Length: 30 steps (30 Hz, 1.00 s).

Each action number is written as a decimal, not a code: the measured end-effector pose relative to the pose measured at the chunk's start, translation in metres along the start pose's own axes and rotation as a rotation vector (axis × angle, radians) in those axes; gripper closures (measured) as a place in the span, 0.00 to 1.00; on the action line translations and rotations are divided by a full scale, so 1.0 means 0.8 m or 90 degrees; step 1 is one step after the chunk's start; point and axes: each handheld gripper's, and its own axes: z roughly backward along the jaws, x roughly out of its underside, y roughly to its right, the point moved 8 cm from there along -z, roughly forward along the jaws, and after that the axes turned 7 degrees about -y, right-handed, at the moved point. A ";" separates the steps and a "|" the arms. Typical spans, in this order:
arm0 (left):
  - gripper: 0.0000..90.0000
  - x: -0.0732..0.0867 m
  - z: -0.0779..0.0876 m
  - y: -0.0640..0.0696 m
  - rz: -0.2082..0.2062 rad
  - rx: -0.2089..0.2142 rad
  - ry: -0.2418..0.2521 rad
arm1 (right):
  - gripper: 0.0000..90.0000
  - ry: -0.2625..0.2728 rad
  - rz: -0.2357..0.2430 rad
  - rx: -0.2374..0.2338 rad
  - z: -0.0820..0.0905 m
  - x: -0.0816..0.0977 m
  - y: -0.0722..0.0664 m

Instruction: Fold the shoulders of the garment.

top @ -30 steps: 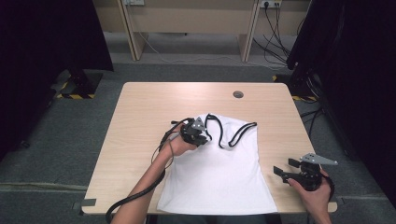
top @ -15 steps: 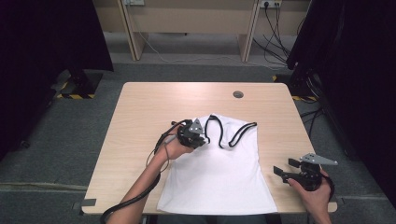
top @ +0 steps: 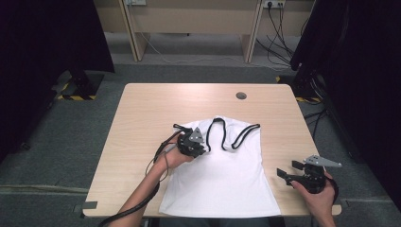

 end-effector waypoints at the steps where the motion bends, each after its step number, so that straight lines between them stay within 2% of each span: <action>1: 0.87 0.001 -0.001 0.002 0.003 0.006 0.004 | 0.20 0.000 0.000 0.000 0.000 0.000 0.000; 3: 0.85 0.001 -0.001 0.002 0.003 0.006 0.004 | 0.20 0.001 -0.001 -0.001 0.000 0.000 0.000; 5: 0.83 0.001 0.004 0.002 0.007 0.010 0.011 | 0.20 0.001 -0.001 -0.001 0.000 0.000 0.000; 6: 0.83 -0.003 0.014 0.003 0.011 0.013 0.028 | 0.20 0.000 0.000 0.000 0.000 0.000 0.000; 8: 0.80 -0.003 0.014 0.003 0.011 0.013 0.028 | 0.20 0.001 0.000 0.000 0.000 0.000 0.000; 9: 0.80 -0.007 0.024 -0.001 0.016 0.009 0.041 | 0.20 0.001 0.000 0.000 0.000 0.000 0.000; 14: 0.75 -0.014 0.032 -0.007 0.022 -0.001 0.055 | 0.20 0.000 0.000 0.001 0.000 0.000 0.000; 15: 0.75 -0.018 0.030 -0.014 0.029 -0.011 0.057 | 0.20 0.000 0.000 0.001 0.000 0.000 0.000; 16: 0.75 -0.018 0.030 -0.014 0.029 -0.011 0.057 | 0.20 0.000 0.000 0.001 0.000 0.000 0.000; 17: 0.75 -0.020 0.022 -0.021 0.040 -0.014 0.056 | 0.20 -0.001 0.000 0.000 0.000 0.000 0.000; 19: 0.74 -0.020 0.022 -0.021 0.040 -0.014 0.056 | 0.20 0.000 0.000 0.000 0.000 0.000 0.000; 20: 0.74 -0.019 0.008 -0.026 0.051 -0.015 0.041 | 0.20 0.000 0.000 0.000 0.000 0.000 0.000; 21: 0.74 -0.019 0.008 -0.026 0.051 -0.015 0.041 | 0.20 0.000 0.000 0.000 0.000 0.000 0.000; 22: 0.74 -0.016 -0.004 -0.026 0.052 -0.007 0.022 | 0.20 0.001 -0.001 -0.002 0.000 0.000 0.000; 24: 0.74 -0.016 -0.004 -0.026 0.052 -0.007 0.022 | 0.20 0.001 0.000 -0.003 0.000 0.000 0.000; 25: 0.74 -0.012 -0.011 -0.023 0.052 0.002 0.009 | 0.20 0.001 0.000 -0.003 0.000 0.000 0.000; 30: 0.73 -0.007 -0.017 -0.019 0.052 0.009 -0.001 | 0.20 -0.002 0.002 -0.004 0.000 0.000 0.000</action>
